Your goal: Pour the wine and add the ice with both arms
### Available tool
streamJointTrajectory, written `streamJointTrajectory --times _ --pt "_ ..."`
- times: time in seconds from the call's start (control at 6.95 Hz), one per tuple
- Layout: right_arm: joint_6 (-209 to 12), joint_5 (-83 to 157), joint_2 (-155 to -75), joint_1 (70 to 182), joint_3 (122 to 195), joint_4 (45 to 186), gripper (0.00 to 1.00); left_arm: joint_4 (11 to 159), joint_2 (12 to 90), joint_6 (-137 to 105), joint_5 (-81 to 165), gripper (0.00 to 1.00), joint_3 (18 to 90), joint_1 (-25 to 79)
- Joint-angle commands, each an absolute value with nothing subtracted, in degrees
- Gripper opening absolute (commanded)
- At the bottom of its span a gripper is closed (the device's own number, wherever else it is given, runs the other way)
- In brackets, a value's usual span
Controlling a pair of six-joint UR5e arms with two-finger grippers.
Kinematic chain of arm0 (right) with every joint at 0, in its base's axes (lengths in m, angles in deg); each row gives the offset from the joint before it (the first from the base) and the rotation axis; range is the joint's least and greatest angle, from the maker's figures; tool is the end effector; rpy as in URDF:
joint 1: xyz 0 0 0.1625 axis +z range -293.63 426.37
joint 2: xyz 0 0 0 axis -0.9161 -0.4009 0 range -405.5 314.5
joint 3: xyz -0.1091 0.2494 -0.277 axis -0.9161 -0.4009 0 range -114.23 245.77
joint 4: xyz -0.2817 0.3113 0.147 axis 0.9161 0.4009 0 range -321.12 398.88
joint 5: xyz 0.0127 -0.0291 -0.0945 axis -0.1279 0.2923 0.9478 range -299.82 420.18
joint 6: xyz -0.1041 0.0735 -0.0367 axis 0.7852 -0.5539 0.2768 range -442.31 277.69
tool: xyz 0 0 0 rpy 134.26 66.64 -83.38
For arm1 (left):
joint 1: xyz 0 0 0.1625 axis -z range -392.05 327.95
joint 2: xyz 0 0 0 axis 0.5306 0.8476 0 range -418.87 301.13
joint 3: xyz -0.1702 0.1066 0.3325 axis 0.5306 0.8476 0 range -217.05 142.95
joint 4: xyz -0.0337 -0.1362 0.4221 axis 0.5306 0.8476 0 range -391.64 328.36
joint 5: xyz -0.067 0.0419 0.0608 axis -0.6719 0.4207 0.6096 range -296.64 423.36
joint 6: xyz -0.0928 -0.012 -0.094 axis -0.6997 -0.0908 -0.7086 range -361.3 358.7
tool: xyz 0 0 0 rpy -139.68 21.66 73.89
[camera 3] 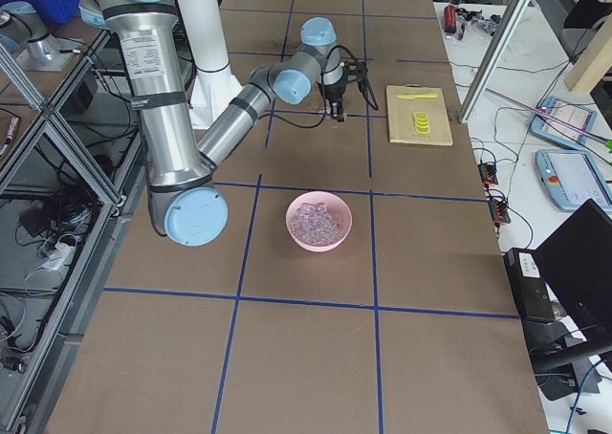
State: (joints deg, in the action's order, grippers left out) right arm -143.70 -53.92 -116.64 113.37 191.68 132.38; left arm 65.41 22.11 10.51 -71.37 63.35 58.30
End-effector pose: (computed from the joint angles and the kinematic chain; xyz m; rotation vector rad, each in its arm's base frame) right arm -0.3017 -0.4395 0.1814 0.2302 -0.9355 0.1076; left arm -0.0428 -0.4755 0.6145 0.2218 0.7622 0.2469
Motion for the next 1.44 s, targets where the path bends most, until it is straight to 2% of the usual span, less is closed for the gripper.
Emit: streamJointTrajectory --times 0.0,0.58,0.86,1.15,1.29 --pt "-150.7 -44.1 -101.3 103.3 189.5 145.0 0.0 65.6 22.2 10.5 -71.4 1.0 63.5 58.3" --pt "-156.4 -36.5 -87.4 95.0 175.8 144.9 0.0 65.7 22.3 10.5 -71.4 1.0 63.8 58.4" --pt "-157.4 -35.6 -85.5 93.8 173.1 144.9 0.02 65.7 22.3 10.5 -71.5 1.0 63.8 58.3" --pt "-157.4 -35.4 -85.6 92.7 172.3 144.9 0.13 65.7 22.4 10.5 -71.5 1.0 63.9 58.4" --pt "-157.4 -35.4 -85.7 92.6 172.3 144.9 0.22 65.7 22.5 10.5 -71.5 1.0 63.9 58.4"
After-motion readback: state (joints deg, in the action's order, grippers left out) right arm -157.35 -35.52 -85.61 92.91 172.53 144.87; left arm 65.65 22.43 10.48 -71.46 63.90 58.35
